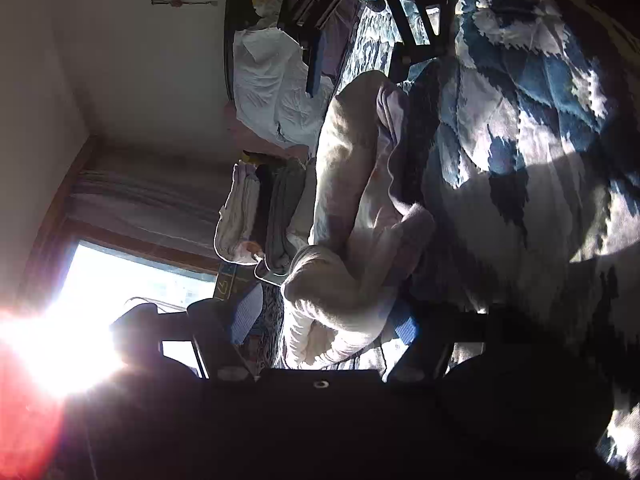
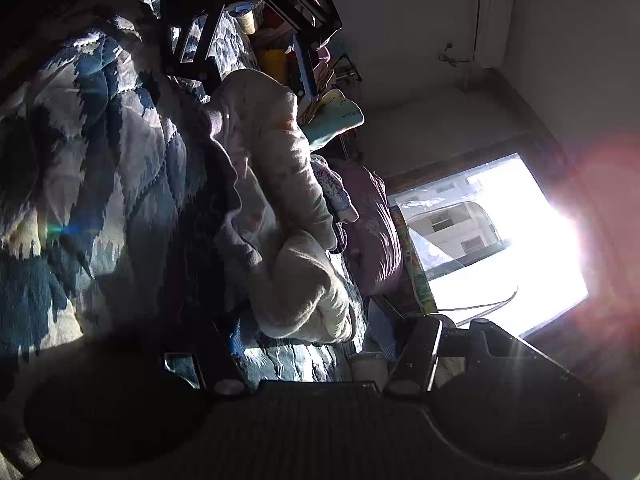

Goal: Fold clothes

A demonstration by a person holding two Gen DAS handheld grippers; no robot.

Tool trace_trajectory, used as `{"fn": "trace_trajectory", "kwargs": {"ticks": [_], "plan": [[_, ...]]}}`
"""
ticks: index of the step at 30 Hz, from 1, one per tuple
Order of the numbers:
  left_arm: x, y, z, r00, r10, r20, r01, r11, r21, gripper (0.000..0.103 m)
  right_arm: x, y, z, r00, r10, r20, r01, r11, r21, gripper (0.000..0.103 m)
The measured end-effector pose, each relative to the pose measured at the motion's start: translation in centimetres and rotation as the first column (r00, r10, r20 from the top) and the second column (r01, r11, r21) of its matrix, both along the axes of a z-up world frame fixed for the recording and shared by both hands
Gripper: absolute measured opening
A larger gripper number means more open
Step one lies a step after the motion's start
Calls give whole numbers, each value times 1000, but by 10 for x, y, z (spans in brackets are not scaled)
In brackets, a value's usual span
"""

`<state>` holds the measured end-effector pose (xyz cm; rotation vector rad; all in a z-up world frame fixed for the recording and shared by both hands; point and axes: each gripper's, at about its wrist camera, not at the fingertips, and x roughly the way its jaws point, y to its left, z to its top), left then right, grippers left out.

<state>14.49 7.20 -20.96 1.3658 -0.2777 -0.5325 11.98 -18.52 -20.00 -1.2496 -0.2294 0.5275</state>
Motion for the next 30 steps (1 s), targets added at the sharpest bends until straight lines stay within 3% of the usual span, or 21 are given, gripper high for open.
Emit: {"fn": "trace_trajectory", "kwargs": {"ticks": [4,6,8,11,17,24,27,30], "plan": [[11,5,5,998,-64,-23,65,998,15,71,4,-4,0,996,86,-8,-86,996,-27,63],[14,5,6,995,-92,-29,93,995,33,68,4,-1,0,992,126,-17,-127,989,-69,58],[8,5,3,995,-93,-29,94,995,42,65,5,1,2,987,150,-66,-156,982,-102,43],[4,2,-2,995,-84,-56,88,994,60,44,10,4,8,975,150,-164,-165,983,-83,34],[3,-10,3,994,-38,-101,46,996,78,33,5,14,21,962,81,-262,-89,996,-20,28],[-37,-14,18,989,-61,-135,78,989,125,30,-46,4,56,933,64,-354,-60,998,22,26],[-73,-8,24,979,-93,-182,118,984,131,30,-78,-3,70,909,81,-408,-77,997,26,26],[-99,-6,40,956,-112,-272,142,986,91,30,-101,-6,91,883,100,-459,-92,995,40,27]]}}
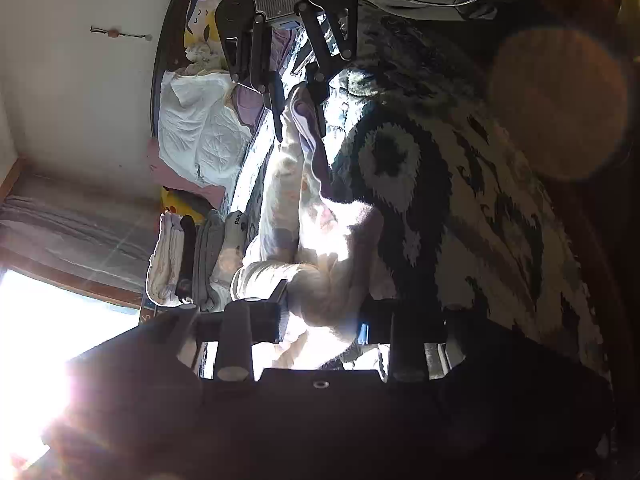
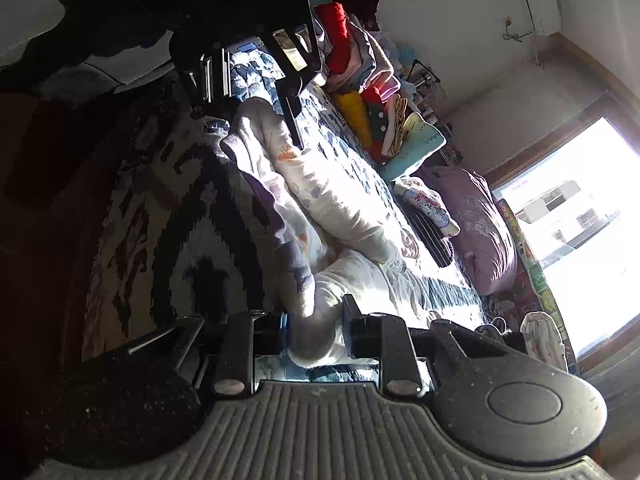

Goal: Fold clothes

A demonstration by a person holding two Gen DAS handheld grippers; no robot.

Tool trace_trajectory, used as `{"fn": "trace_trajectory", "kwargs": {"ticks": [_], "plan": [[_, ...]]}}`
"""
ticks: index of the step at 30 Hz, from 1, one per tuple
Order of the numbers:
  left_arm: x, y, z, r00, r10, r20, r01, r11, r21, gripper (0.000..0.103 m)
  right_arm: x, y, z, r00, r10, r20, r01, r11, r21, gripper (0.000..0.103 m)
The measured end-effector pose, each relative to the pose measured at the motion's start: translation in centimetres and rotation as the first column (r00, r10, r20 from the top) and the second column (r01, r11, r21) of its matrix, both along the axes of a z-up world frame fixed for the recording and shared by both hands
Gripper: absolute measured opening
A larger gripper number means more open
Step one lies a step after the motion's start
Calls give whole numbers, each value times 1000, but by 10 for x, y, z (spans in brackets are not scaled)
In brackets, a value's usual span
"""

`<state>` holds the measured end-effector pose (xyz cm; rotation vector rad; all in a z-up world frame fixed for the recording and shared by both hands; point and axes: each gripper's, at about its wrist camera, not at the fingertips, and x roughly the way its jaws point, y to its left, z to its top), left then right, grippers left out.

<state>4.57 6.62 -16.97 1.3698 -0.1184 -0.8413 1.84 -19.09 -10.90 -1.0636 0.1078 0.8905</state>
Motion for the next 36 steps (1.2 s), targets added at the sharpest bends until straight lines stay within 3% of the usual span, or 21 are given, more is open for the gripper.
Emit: {"fn": "trace_trajectory", "kwargs": {"ticks": [5,7,9,12,15,17,19,21,22,23,24,27,30,34,36], "plan": [[-6,3,48,978,37,-207,-64,990,-128,32,-2,-8,45,996,-29,-85,37,995,96,28],[7,6,71,945,49,-323,-119,972,-202,33,12,-12,66,990,-49,-129,70,984,163,29],[26,10,89,897,34,-440,-166,950,-265,35,39,-16,86,978,-66,-198,115,961,250,30],[57,20,108,818,-20,-575,-247,890,-383,37,80,-22,104,952,-77,-297,187,913,363,31],[95,36,114,759,-94,-644,-374,746,-550,40,129,-35,106,902,-76,-425,295,829,476,31],[121,47,113,708,-148,-690,-476,621,-622,41,164,-44,105,853,-58,-519,379,753,538,31],[147,56,108,653,-212,-727,-571,492,-657,41,196,-51,94,795,-33,-606,468,669,578,31],[170,57,101,602,-271,-751,-637,403,-657,41,226,-55,80,735,-6,-678,550,591,590,31],[178,57,98,587,-285,-757,-659,375,-652,41,239,-56,71,702,4,-712,590,556,585,31],[187,60,96,568,-296,-768,-694,331,-640,41,251,-58,62,668,15,-744,629,522,575,31],[193,66,94,543,-304,-783,-726,298,-620,41,264,-59,53,632,29,-774,667,488,563,31],[216,69,85,501,-307,-809,-789,223,-573,41,292,-63,23,536,86,-840,761,382,525,31],[233,83,66,435,-346,-831,-850,148,-506,41,315,-64,-6,464,146,-873,823,294,487,31],[267,91,39,337,-403,-851,-912,84,-401,40,333,-68,-34,387,213,-897,883,196,428,29],[279,92,29,293,-421,-859,-933,70,-353,40,341,-69,-49,350,236,-907,908,153,390,29]]}}
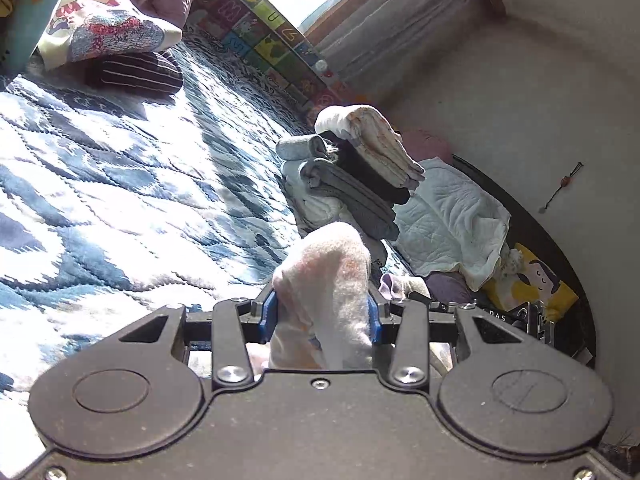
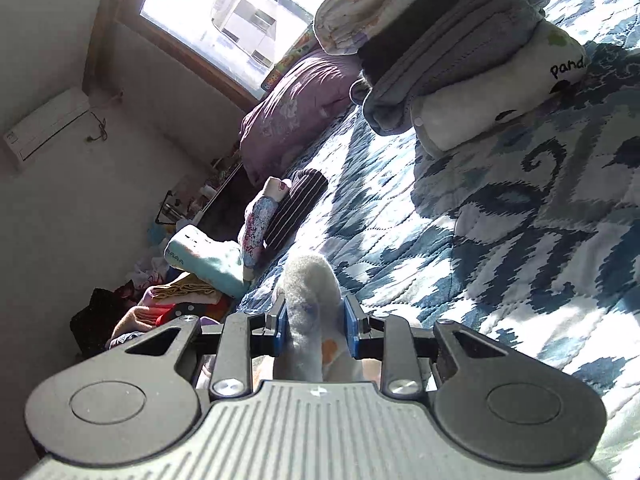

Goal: Fold clothes

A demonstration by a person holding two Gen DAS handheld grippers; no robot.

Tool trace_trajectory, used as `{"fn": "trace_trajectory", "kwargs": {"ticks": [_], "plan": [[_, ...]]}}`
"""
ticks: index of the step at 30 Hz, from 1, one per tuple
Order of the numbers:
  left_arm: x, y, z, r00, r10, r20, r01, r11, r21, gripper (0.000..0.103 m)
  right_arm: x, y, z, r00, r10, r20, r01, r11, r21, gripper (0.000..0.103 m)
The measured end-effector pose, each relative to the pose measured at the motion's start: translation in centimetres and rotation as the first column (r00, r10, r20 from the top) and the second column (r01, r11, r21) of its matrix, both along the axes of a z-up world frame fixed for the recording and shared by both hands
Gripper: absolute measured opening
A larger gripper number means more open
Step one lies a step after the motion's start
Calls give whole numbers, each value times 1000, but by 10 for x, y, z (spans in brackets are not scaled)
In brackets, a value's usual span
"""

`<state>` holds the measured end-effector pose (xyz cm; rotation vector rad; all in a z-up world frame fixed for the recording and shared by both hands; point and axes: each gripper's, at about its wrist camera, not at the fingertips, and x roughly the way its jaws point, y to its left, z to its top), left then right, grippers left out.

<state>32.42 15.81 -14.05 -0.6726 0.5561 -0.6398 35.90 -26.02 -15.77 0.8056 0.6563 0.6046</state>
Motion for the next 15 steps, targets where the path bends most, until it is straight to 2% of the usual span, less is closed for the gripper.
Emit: {"fn": "trace_trajectory", "kwargs": {"ticks": [4,6,10,12,13,15], "plan": [[15,2,-14,997,2,-73,-3,1000,-17,40,7,0,-23,998,-33,-44,36,998,60,28],[18,4,-18,995,2,-100,-3,1000,-16,40,7,1,-30,998,-43,-48,46,997,61,28],[18,0,-18,996,9,-92,-6,1000,31,42,2,1,-30,998,-67,-22,68,997,49,27],[16,0,-15,997,10,-74,-7,999,43,48,-5,2,-22,996,-79,28,78,996,29,28],[14,0,-12,998,19,-61,-16,999,49,50,-9,2,-16,995,-83,54,82,996,19,33],[5,1,-1,997,71,-9,-70,995,75,67,-17,3,-3,990,-93,107,95,995,-12,39]]}}
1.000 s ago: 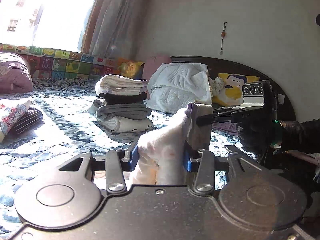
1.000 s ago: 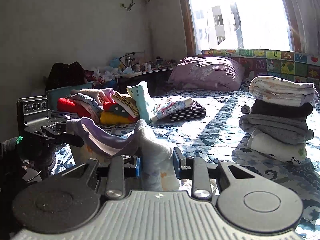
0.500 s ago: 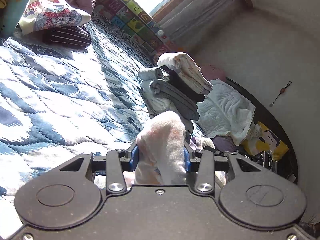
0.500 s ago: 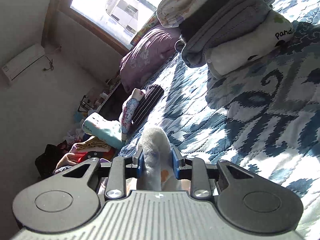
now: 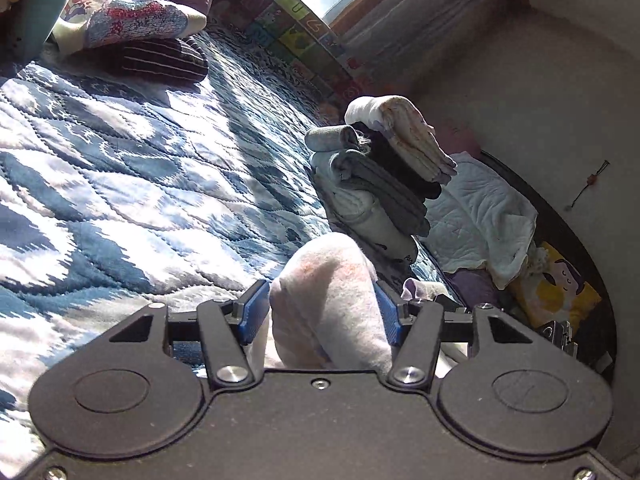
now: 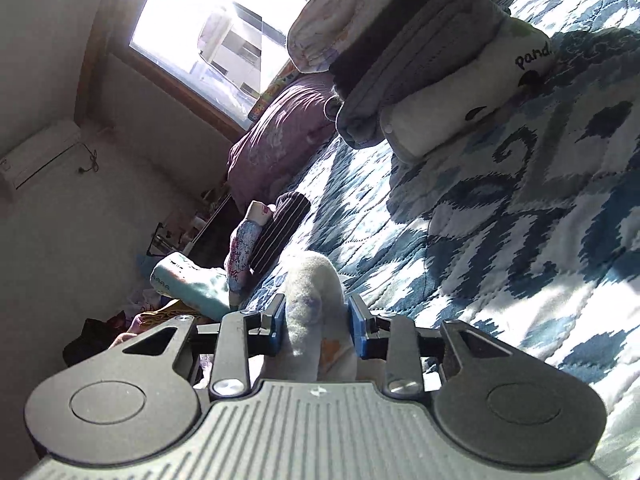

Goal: Fold clothes

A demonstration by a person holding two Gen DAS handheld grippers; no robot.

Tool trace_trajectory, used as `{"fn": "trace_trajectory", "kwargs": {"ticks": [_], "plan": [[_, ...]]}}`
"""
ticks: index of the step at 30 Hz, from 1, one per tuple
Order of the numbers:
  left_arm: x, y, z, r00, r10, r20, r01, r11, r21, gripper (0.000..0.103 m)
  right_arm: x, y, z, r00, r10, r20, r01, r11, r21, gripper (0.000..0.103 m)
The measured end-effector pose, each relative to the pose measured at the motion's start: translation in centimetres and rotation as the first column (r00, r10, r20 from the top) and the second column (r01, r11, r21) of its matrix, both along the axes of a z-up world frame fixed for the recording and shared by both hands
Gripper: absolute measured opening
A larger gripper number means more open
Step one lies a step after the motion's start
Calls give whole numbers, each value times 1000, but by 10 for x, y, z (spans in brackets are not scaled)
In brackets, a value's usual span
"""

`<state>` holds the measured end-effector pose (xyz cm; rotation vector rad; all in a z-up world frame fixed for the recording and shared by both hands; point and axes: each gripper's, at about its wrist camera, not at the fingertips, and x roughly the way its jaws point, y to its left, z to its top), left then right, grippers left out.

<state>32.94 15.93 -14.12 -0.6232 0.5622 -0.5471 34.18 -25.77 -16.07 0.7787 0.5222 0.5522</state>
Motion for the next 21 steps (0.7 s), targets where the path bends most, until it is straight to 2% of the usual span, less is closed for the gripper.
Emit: {"fn": "trace_trajectory", "kwargs": {"ticks": [4,7,8,10,12,15,18,19,21], "plan": [[-19,12,17,995,91,33,-91,996,5,69,-22,-5,24,994,-54,95,63,994,-92,42],[-49,19,35,980,175,94,-180,983,42,69,-52,-11,37,976,-114,186,143,979,-148,42],[-59,19,41,977,175,120,-181,982,44,69,-62,-9,43,967,-109,230,153,972,-181,42],[-84,13,60,969,124,212,-144,986,81,69,-83,2,54,946,-49,322,141,952,-271,42],[-98,-2,71,963,27,268,-71,985,156,70,-100,20,60,917,41,397,124,917,-380,42],[-104,-31,61,965,-93,247,29,968,249,70,-108,50,53,901,162,403,87,842,-533,42],[-99,-54,43,965,-136,223,50,934,353,70,-106,72,39,909,210,361,68,778,-625,41],[-97,-59,37,963,-147,228,50,922,384,70,-105,73,36,916,203,345,63,779,-624,41],[-90,-72,26,957,-175,232,37,866,498,69,-103,71,34,930,185,317,45,801,-597,42]]}}
